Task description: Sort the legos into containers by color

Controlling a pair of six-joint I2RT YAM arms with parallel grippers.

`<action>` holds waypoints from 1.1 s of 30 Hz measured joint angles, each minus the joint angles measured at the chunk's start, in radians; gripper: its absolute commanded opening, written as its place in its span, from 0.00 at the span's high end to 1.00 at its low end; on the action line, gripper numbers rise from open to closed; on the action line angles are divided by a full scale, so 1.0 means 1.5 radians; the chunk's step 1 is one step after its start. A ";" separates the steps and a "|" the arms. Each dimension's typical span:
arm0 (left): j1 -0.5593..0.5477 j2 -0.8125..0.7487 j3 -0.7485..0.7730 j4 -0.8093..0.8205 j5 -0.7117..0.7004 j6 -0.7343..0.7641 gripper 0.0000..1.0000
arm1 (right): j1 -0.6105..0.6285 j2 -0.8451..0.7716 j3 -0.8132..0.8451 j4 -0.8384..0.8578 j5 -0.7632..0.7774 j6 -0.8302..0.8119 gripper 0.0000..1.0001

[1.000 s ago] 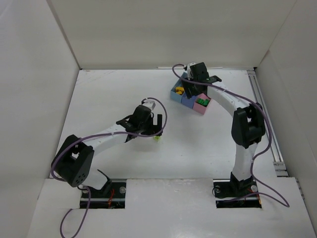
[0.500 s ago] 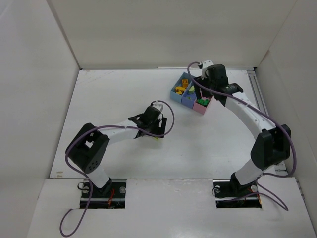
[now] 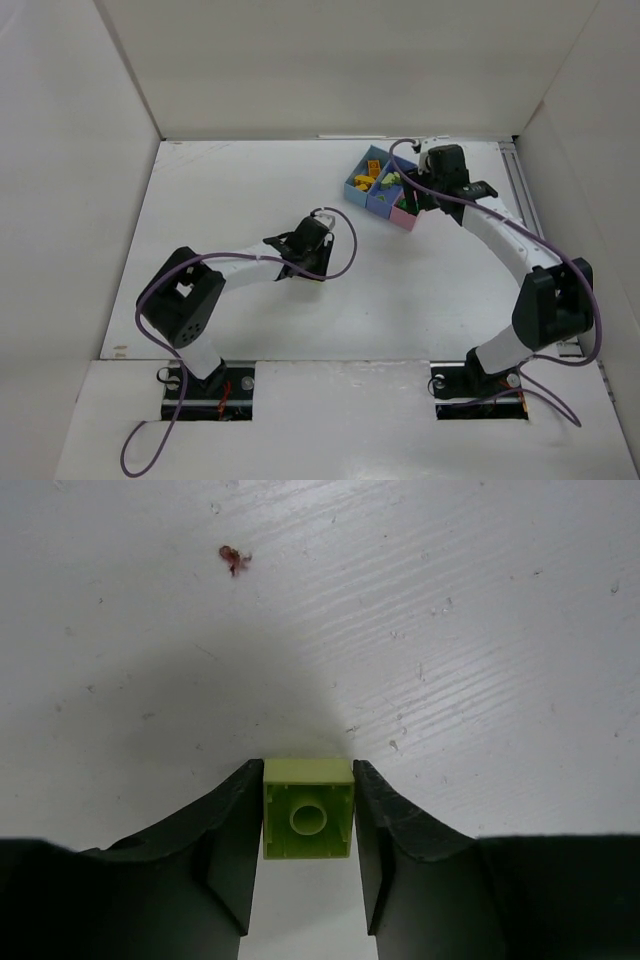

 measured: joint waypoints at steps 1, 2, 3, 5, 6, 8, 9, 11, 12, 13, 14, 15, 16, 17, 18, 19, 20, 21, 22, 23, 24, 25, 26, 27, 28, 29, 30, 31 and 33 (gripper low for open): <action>0.000 0.001 0.000 0.001 -0.001 0.000 0.74 | -0.002 -0.003 -0.005 0.001 0.000 0.001 0.25; 0.000 0.001 0.000 0.001 0.000 0.000 0.77 | -0.003 -0.006 -0.008 0.002 0.000 0.002 0.25; 0.000 0.001 0.000 0.001 0.000 0.001 0.80 | -0.004 -0.009 -0.009 0.003 0.000 0.002 0.25; 0.000 0.000 0.001 0.000 0.000 0.000 0.82 | -0.006 -0.018 -0.009 0.006 0.000 0.004 0.25; 0.000 0.000 0.001 -0.002 -0.001 0.000 0.82 | -0.006 -0.024 -0.011 0.009 -0.001 0.005 0.25; 0.000 -0.002 0.004 -0.011 -0.004 0.000 0.82 | -0.006 -0.040 -0.013 0.013 0.000 0.009 0.25; 0.000 -0.003 0.007 -0.018 -0.006 0.000 0.82 | -0.006 -0.049 -0.016 0.016 0.000 0.012 0.25; 0.000 -0.006 0.021 -0.028 -0.009 0.000 0.82 | -0.006 -0.072 -0.027 0.020 0.002 0.020 0.25; 0.000 -0.009 0.031 -0.029 -0.011 0.001 0.82 | -0.007 -0.084 -0.034 0.024 0.005 0.026 0.25; 0.000 -0.011 0.043 -0.029 -0.013 0.001 0.82 | -0.008 -0.101 -0.046 0.028 0.010 0.036 0.25; 0.000 -0.013 0.062 -0.026 -0.016 0.001 0.83 | -0.011 -0.121 -0.059 0.027 0.016 0.048 0.25; 0.000 -0.013 0.082 -0.019 -0.017 0.003 0.83 | -0.016 -0.140 -0.073 0.028 0.021 0.058 0.25; 0.001 -0.013 0.107 -0.011 -0.018 0.006 0.83 | -0.021 -0.157 -0.087 0.030 0.027 0.068 0.25; 0.001 -0.012 0.141 0.005 -0.018 0.011 0.83 | -0.028 -0.178 -0.103 0.031 0.036 0.080 0.25; 0.001 -0.009 0.160 0.017 -0.018 0.015 0.83 | -0.034 -0.199 -0.120 0.029 0.043 0.091 0.25; 0.001 -0.004 0.190 0.032 -0.017 0.021 0.83 | -0.040 -0.222 -0.141 0.033 0.051 0.100 0.25; 0.002 0.007 0.222 0.053 -0.017 0.026 0.83 | -0.046 -0.246 -0.161 0.032 0.060 0.107 0.23; 0.002 0.022 0.255 0.073 -0.016 0.032 0.83 | -0.051 -0.272 -0.182 0.030 0.068 0.112 0.23; 0.004 0.038 0.284 0.091 -0.013 0.038 0.83 | -0.052 -0.299 -0.201 0.027 0.075 0.117 0.23; 0.006 0.062 0.319 0.105 -0.008 0.044 0.83 | -0.054 -0.325 -0.219 0.026 0.079 0.121 0.23; 0.009 0.091 0.358 0.119 -0.001 0.050 0.83 | -0.054 -0.350 -0.234 0.026 0.083 0.123 0.22; 0.011 0.124 0.397 0.133 0.009 0.055 0.83 | -0.054 -0.379 -0.252 0.024 0.084 0.126 0.22; 0.014 0.155 0.427 0.143 0.018 0.060 0.83 | -0.054 -0.408 -0.268 0.022 0.083 0.127 0.22; 0.017 0.189 0.464 0.145 0.026 0.064 0.83 | -0.054 -0.433 -0.280 0.021 0.083 0.128 0.22; 0.020 0.226 0.499 0.148 0.034 0.069 0.83 | -0.054 -0.460 -0.295 0.021 0.082 0.129 0.22; 0.022 0.257 0.526 0.150 0.039 0.073 0.83 | -0.054 -0.486 -0.309 0.020 0.080 0.131 0.22; 0.024 0.290 0.556 0.147 0.045 0.076 0.83 | -0.054 -0.508 -0.321 0.021 0.080 0.133 0.21; 0.026 0.323 0.585 0.146 0.051 0.079 0.82 | -0.054 -0.529 -0.336 0.024 0.079 0.137 0.21; 0.028 0.379 0.633 0.144 0.063 0.081 0.81 | -0.054 -0.562 -0.363 0.022 0.074 0.142 0.21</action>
